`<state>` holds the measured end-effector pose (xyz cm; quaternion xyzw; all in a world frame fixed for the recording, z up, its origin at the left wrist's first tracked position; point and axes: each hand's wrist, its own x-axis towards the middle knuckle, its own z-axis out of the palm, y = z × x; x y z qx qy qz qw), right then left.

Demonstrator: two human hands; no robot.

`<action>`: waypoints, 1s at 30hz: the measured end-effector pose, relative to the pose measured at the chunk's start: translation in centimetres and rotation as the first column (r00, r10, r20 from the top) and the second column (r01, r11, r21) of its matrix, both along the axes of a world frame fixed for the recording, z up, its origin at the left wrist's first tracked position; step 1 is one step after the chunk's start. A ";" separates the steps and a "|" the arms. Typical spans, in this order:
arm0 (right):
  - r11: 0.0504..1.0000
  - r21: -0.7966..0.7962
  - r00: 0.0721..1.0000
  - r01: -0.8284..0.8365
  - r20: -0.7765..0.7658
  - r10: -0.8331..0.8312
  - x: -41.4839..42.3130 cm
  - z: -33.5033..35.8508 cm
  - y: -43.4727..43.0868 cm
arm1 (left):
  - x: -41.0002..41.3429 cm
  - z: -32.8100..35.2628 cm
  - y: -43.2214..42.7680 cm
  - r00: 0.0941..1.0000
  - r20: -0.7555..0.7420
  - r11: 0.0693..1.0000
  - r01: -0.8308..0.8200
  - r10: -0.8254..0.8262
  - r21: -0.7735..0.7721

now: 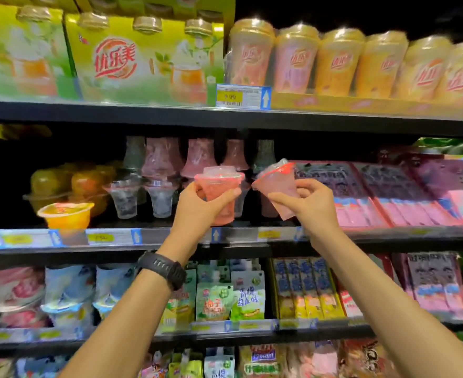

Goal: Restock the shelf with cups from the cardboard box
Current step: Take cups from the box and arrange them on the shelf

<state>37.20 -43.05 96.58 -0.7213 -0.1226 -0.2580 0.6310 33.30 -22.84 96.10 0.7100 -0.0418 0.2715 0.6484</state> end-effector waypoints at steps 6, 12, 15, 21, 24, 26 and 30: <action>0.991 -0.093 0.995 0.094 -0.016 -0.096 2.8 1.3 0.0 | 2.3 1.0 0.1 0.999 -0.038 0.999 0.023 -0.022 0.043; 0.990 -0.086 0.992 0.112 -0.049 -0.116 5.2 3.5 -1.1 | 4.3 1.9 0.8 0.997 -0.073 0.995 -0.030 0.037 0.094; 0.972 -0.031 0.965 0.232 -0.121 -0.234 7.7 4.2 -1.4 | 4.7 2.1 1.4 0.991 -0.103 0.989 -0.076 0.089 0.124; 0.976 0.164 0.985 0.144 -0.116 -0.126 11.2 5.6 0.3 | 4.6 2.3 1.6 0.982 -0.089 0.972 -0.146 0.165 0.185; 0.989 -0.006 0.969 0.148 -0.200 -0.146 12.5 7.4 1.3 | 4.6 2.6 1.7 0.978 -0.054 0.953 -0.182 0.200 0.244; 0.952 -0.208 0.946 0.226 -0.187 -0.265 12.4 7.9 1.7 | 4.4 3.0 1.6 0.980 -0.036 0.948 -0.181 0.197 0.260; 0.881 -0.412 0.951 0.233 -0.092 -0.294 12.6 7.0 2.0 | 3.8 3.5 1.3 0.980 -0.017 0.942 -0.187 0.200 0.279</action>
